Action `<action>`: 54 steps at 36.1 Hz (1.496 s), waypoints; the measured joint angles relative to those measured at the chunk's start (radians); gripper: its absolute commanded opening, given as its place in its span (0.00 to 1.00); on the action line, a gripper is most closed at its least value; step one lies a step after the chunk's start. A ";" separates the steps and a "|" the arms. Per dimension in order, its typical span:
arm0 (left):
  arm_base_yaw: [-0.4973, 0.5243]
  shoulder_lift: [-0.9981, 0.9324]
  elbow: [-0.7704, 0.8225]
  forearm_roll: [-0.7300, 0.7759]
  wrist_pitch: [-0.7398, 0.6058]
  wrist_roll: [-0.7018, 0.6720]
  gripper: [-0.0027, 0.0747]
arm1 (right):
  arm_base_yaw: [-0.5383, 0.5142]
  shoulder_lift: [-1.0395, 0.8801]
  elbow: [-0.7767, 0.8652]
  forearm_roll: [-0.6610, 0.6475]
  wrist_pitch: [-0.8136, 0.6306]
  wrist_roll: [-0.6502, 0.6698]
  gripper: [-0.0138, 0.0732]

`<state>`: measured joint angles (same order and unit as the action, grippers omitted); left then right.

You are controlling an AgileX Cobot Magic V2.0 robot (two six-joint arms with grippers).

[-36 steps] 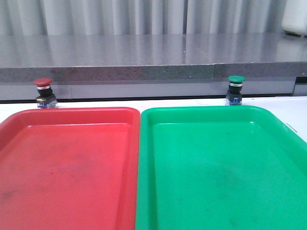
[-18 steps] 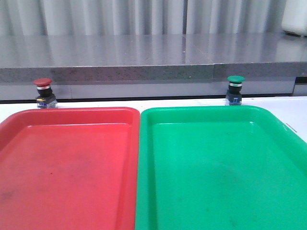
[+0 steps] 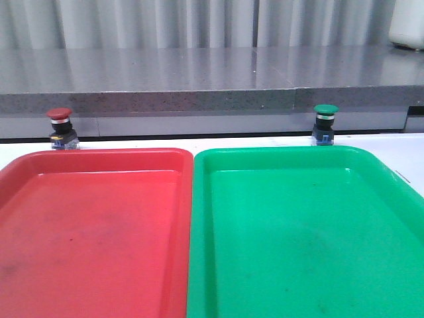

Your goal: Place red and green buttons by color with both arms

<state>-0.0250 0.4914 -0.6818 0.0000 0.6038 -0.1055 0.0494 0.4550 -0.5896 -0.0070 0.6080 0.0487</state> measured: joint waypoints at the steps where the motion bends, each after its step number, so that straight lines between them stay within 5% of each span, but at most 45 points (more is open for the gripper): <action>1: 0.000 0.000 0.000 0.000 0.006 0.001 0.11 | 0.000 0.000 0.000 0.000 0.000 0.000 0.24; 6: 0.000 0.000 0.000 0.007 0.016 0.015 0.61 | 0.000 0.000 0.000 -0.002 0.000 0.000 0.62; 9: 0.000 0.000 0.000 0.007 0.016 0.016 0.75 | 0.000 0.000 0.000 -0.002 0.000 0.000 0.67; 17: 0.000 0.116 -0.050 0.007 0.006 0.019 0.75 | 0.000 0.000 0.000 -0.002 0.000 0.000 0.66; 38: 0.000 0.973 -0.549 0.007 0.030 0.023 0.75 | 0.000 0.000 0.000 -0.002 0.000 0.000 0.66; 54: -0.023 1.357 -0.805 0.000 0.026 0.023 0.75 | 0.000 0.000 0.000 -0.002 0.000 0.000 0.66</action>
<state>-0.0483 1.8484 -1.4866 0.0000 0.6297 -0.0825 0.0494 0.4550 -0.5896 -0.0088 0.6080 0.0487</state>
